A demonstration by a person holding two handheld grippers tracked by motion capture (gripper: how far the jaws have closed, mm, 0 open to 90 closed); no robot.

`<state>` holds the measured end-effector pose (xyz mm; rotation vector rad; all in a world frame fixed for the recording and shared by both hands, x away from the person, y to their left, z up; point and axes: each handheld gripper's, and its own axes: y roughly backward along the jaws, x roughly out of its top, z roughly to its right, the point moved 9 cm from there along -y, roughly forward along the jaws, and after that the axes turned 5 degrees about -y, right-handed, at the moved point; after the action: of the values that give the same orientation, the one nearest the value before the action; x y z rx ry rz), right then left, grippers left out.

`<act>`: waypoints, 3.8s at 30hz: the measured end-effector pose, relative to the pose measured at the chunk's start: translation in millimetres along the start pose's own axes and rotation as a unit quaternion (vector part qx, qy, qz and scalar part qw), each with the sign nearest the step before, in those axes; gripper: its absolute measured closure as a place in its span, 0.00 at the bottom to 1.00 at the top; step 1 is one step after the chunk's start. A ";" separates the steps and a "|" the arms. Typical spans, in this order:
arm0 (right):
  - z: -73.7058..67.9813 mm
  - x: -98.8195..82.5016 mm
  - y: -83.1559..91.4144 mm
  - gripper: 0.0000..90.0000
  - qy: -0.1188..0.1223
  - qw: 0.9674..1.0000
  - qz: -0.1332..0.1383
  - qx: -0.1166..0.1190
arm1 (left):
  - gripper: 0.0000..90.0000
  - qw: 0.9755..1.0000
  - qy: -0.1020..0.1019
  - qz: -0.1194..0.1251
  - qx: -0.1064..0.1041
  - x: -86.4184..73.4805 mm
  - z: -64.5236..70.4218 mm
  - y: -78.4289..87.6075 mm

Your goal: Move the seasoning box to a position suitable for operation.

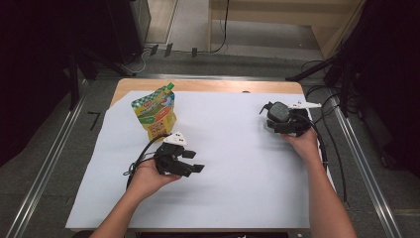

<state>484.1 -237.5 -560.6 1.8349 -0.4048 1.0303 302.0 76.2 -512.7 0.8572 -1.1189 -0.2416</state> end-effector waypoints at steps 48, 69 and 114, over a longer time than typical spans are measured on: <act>-31.5 -0.9 22.7 0.18 -0.011 0.998 0.042 -0.038 | 0.43 1.000 0.008 0.003 0.002 -0.3 -3.6 0.6; -112.2 -11.8 38.4 0.18 0.032 0.997 0.055 0.041 | 0.44 1.000 0.016 0.012 0.009 -0.3 -9.4 6.6; -235.2 -64.1 23.4 0.17 0.119 0.983 0.000 0.137 | 0.45 1.000 0.011 0.011 0.011 -1.7 -12.5 5.5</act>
<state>319.2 -56.6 -554.3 1.9200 -0.1222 1.3413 310.7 86.8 -512.0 0.8646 -1.1110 -0.2024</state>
